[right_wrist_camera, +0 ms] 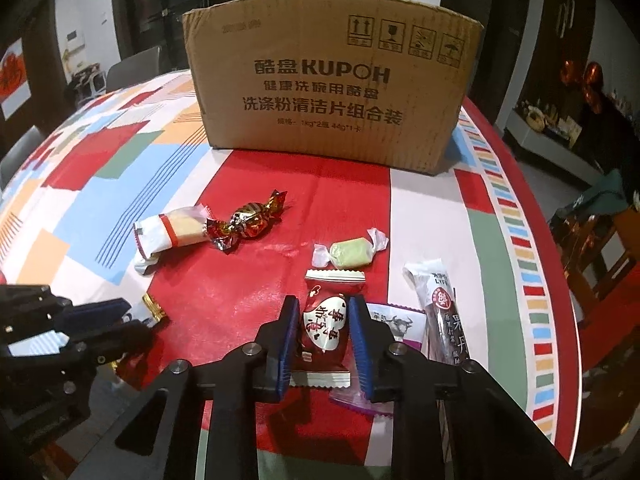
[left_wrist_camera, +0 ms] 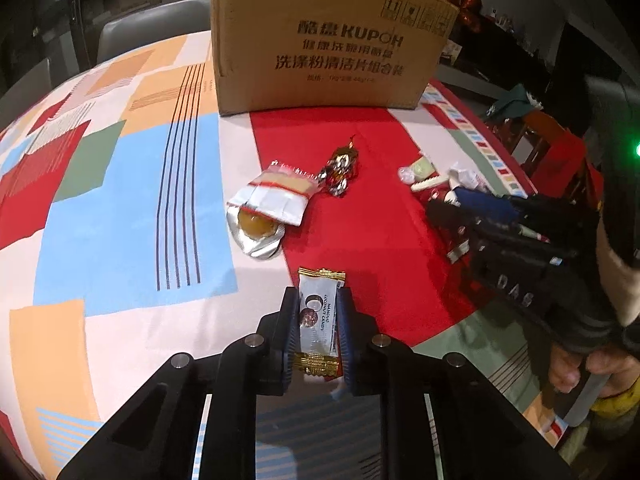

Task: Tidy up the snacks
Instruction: 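Grasp the white snack bar with the left tool while the right tool grasps the red-and-white candy, then carry both snacks over the cardboard box and open both tools to drop them, then move both tools back from the box to the remaining snacks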

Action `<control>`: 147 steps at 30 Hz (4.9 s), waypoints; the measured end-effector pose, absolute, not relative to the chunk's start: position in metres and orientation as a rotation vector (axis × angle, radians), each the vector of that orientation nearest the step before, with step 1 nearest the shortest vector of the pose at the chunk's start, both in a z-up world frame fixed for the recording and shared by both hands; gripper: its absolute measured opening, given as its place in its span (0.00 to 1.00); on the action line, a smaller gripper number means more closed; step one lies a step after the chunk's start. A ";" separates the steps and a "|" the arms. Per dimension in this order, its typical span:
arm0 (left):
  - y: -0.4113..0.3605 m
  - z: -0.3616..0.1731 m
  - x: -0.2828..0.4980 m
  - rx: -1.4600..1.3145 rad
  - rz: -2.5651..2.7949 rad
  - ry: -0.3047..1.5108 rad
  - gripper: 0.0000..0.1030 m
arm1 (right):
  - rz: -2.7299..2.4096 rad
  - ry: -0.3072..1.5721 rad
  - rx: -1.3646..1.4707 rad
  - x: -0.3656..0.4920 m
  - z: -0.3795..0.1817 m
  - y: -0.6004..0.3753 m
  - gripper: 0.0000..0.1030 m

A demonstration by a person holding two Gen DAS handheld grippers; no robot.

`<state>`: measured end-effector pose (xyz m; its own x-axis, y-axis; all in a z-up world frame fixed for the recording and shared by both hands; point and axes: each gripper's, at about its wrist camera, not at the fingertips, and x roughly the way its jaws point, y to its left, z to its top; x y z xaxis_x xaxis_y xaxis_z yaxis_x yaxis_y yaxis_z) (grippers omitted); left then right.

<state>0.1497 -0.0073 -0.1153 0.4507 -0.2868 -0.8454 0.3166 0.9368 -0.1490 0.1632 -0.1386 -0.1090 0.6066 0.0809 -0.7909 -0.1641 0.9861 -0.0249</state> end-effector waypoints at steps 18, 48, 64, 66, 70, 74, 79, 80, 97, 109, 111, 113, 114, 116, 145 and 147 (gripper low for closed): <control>-0.014 -0.080 0.150 -0.007 -0.378 0.964 0.19 | 0.199 0.879 0.001 0.149 -0.085 -0.144 0.24; 0.007 0.055 0.185 0.050 -0.340 0.656 0.19 | 0.241 0.589 0.045 0.177 0.048 -0.154 0.24; -0.006 0.087 0.263 0.054 -0.398 0.679 0.19 | 0.243 0.552 0.019 0.247 0.094 -0.156 0.24; -0.005 0.089 0.275 0.041 -0.411 0.691 0.19 | 0.248 0.568 0.034 0.258 0.093 -0.158 0.24; -0.008 0.088 0.296 0.011 -0.422 0.730 0.19 | 0.251 0.596 0.065 0.280 0.091 -0.162 0.24; -0.013 0.085 0.314 0.007 -0.409 0.750 0.19 | 0.243 0.621 0.075 0.296 0.089 -0.163 0.24; -0.018 0.079 0.330 0.015 -0.403 0.745 0.19 | 0.227 0.650 0.079 0.313 0.082 -0.165 0.24; -0.020 0.078 0.333 0.020 -0.397 0.745 0.19 | 0.223 0.652 0.083 0.315 0.081 -0.165 0.25; -0.017 0.076 0.308 0.079 -0.286 0.687 0.56 | 0.166 0.692 0.062 0.294 0.067 -0.175 0.53; -0.022 0.072 0.262 0.128 -0.336 0.711 0.56 | 0.171 0.781 0.030 0.252 0.060 -0.181 0.53; -0.025 0.069 0.256 0.131 -0.347 0.726 0.56 | 0.172 0.819 0.023 0.248 0.058 -0.183 0.53; -0.029 0.066 0.250 0.142 -0.370 0.741 0.56 | 0.169 0.854 0.024 0.243 0.055 -0.188 0.53; -0.031 0.065 0.249 0.151 -0.375 0.745 0.56 | 0.167 0.867 0.026 0.241 0.054 -0.188 0.53; -0.035 0.061 0.243 0.175 -0.391 0.764 0.56 | 0.162 0.904 0.025 0.238 0.049 -0.191 0.53; -0.068 -0.056 0.258 0.235 -0.517 1.155 0.55 | 0.126 1.303 0.098 0.222 -0.066 -0.212 0.47; -0.070 -0.063 0.261 0.236 -0.513 1.174 0.55 | 0.119 1.312 0.103 0.223 -0.071 -0.213 0.46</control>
